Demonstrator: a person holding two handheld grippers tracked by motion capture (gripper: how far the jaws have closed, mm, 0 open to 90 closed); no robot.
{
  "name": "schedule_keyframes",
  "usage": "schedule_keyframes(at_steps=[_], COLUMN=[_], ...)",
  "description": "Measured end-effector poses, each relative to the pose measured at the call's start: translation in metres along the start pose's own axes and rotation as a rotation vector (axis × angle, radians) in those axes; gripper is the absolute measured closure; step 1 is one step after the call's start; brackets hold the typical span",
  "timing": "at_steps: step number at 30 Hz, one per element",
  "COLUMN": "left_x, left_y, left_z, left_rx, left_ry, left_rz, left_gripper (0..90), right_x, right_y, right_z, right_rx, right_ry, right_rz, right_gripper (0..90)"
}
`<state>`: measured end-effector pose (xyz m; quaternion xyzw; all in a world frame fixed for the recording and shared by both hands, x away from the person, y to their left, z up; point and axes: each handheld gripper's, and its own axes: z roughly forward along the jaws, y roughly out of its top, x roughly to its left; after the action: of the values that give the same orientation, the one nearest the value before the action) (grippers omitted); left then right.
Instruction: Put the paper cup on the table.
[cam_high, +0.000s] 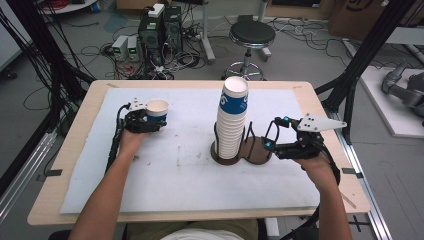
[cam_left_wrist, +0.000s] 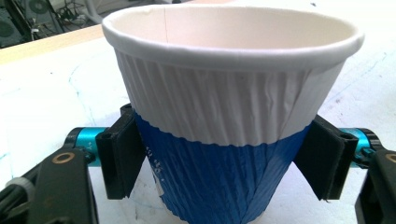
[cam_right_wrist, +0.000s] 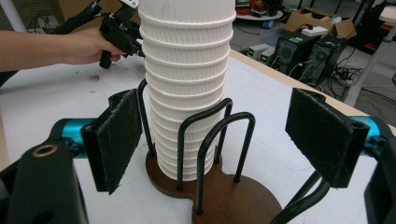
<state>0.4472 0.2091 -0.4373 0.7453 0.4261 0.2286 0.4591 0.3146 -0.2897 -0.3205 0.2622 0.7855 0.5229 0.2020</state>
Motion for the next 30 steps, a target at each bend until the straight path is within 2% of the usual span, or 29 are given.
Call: schedule_keyframes(at_steps=[2, 5, 10, 12, 14, 18, 22, 24, 30], left_x=[0.000, 0.000, -0.004, -0.005, -0.004, -0.006, -0.004, -0.003, -0.002], left_y=[-0.002, -0.001, -0.005, -0.009, -0.014, -0.014, -0.017, -0.018, -0.017], left_z=[-0.003, -0.007, -0.009, -0.006, -0.002, -0.007, -0.019, -0.026, -0.059], left_rx=[0.009, 0.060, 0.122, 0.176, 0.230, 0.187, 0.152, 0.126, 0.010], left_ry=[-0.002, 0.003, 0.026, 0.034, 0.016, 0.006, 0.007, 0.005, 0.004], left_rz=[-0.016, 0.009, 0.022, 0.034, 0.029, 0.017, -0.015, -0.034, -0.033], left_gripper=[24.8, 24.5, 24.8, 26.2, 26.7, 26.0, 23.3, 22.7, 22.3], right_x=[0.000, 0.001, 0.002, 0.002, 0.001, 0.000, 0.000, 0.000, 0.002], right_y=[0.000, 0.000, 0.001, 0.002, 0.001, 0.000, 0.000, 0.000, 0.001], right_z=[-0.001, -0.001, -0.001, -0.001, -0.002, -0.003, -0.002, -0.001, 0.000], right_rx=[0.000, -0.001, -0.002, -0.003, -0.004, -0.001, 0.002, 0.001, 0.002], right_ry=[0.001, 0.002, 0.004, 0.005, 0.002, 0.001, 0.004, 0.006, 0.015], right_rz=[0.001, 0.001, -0.006, -0.004, -0.006, 0.002, 0.002, 0.000, -0.001], right_gripper=[18.9, 18.9, 18.9, 18.9, 18.9, 18.9, 18.9, 18.9, 18.9])
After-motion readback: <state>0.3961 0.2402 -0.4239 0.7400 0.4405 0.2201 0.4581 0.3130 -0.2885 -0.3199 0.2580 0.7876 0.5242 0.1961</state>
